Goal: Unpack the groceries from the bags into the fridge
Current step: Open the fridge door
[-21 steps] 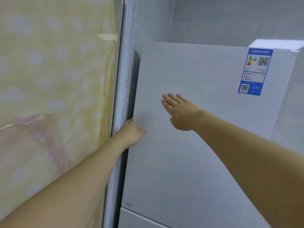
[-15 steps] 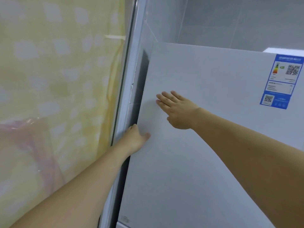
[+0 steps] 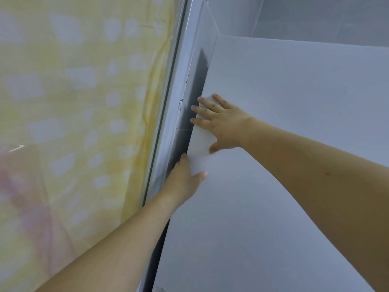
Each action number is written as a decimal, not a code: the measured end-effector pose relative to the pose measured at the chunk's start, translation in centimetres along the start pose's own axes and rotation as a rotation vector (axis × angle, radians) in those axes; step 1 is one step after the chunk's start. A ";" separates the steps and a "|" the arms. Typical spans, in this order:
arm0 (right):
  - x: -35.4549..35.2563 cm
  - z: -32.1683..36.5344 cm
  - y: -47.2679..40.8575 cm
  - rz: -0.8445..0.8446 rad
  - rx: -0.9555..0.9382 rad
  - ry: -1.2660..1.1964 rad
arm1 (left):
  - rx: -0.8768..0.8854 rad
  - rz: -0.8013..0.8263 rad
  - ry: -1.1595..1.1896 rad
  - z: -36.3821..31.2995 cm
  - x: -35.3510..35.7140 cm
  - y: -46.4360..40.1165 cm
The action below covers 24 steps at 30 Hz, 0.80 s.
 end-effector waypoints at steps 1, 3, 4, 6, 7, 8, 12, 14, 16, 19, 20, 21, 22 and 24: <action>-0.1 0.0 -0.3 0.013 -0.002 0.002 | -0.003 -0.003 0.001 0.2 0.1 0.0; -0.2 0.1 -0.6 0.020 0.004 0.012 | 0.006 -0.008 0.018 0.4 0.2 -0.1; -0.2 0.1 -0.7 0.021 0.005 0.017 | 0.012 -0.013 0.030 0.4 0.2 -0.2; -0.2 0.3 -0.7 0.030 0.008 0.021 | 0.014 -0.020 0.051 0.5 0.2 -0.2; -0.1 0.3 -0.7 0.038 0.011 0.022 | 0.012 -0.019 0.057 0.5 0.2 -0.2; -0.1 0.3 -0.8 0.045 0.016 0.023 | 0.012 -0.016 0.061 0.5 0.2 -0.1; -0.2 0.2 -1.0 0.063 0.030 0.013 | 0.010 -0.012 0.056 0.4 -0.1 0.1; -0.3 0.3 -0.9 0.062 0.029 0.008 | 0.006 -0.018 0.059 0.3 -0.2 0.3; -0.3 0.4 -0.8 0.061 0.027 0.005 | 0.001 -0.021 0.059 0.2 -0.3 0.4; -0.5 0.4 -0.7 0.045 0.027 -0.002 | -0.006 -0.022 0.069 0.1 -0.3 0.6; -0.5 0.4 -0.7 0.046 0.027 -0.004 | -0.006 -0.023 0.069 0.0 -0.3 0.7; -0.5 0.5 -0.6 0.048 0.027 -0.005 | -0.008 -0.022 0.066 0.0 -0.3 0.7; -0.4 0.5 -0.6 0.049 0.030 -0.007 | -0.008 -0.022 0.064 0.0 -0.2 0.8; -0.4 0.5 -0.5 0.038 0.033 -0.015 | -0.011 -0.020 0.070 -0.1 -0.2 0.8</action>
Point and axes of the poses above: each hand's wrist, its own y-axis away from the middle knuckle, its own x-axis out of the palm, z = x × y, the point moved 8 cm from there along -y, towards the middle knuckle, and after that the axes turned 8 degrees about z, right-handed, at the moved point
